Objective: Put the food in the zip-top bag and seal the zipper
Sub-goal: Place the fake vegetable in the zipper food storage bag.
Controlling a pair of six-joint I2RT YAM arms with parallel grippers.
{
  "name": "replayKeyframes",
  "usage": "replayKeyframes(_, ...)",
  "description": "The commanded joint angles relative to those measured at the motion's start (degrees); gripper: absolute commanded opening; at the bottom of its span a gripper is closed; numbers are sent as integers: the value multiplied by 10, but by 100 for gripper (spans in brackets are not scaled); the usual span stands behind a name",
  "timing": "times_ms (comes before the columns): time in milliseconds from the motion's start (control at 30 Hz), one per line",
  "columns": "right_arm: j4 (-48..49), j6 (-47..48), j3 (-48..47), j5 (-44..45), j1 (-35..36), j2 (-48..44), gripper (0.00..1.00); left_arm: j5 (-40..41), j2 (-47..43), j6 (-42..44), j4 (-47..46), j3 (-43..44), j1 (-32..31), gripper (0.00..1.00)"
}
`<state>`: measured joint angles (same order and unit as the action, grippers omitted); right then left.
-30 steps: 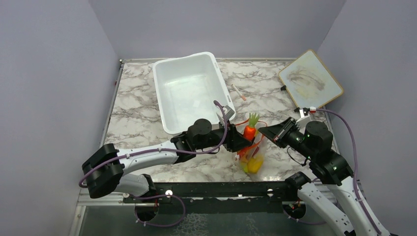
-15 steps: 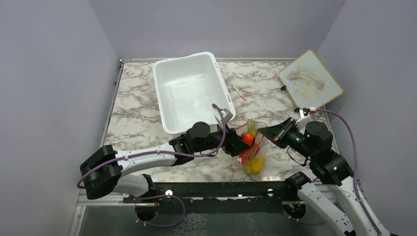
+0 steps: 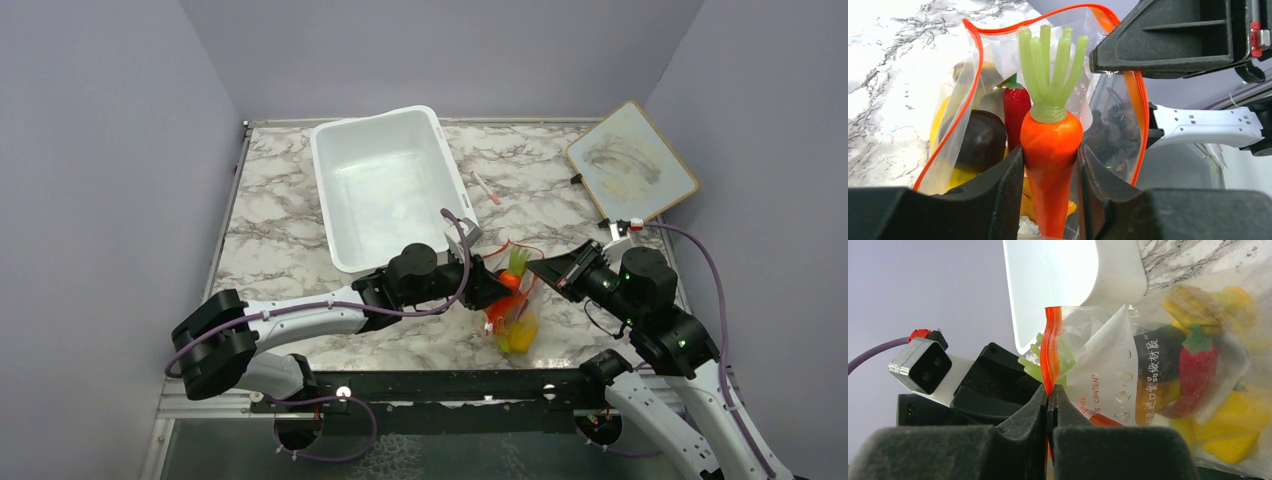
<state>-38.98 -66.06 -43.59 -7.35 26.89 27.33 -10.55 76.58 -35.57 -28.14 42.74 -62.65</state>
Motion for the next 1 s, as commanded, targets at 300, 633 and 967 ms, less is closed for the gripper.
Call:
replayKeyframes(300,28,26,-19,-5,-1,-1,1,38,2,-8,239,89,-3,34)
replayKeyframes(633,36,40,-6,-15,-1,2,1,39,71,-31,249,122,-3,38)
replayKeyframes(967,38,36,-4,-4,-1,5,1,38,32,-20,258,149,-3,60)
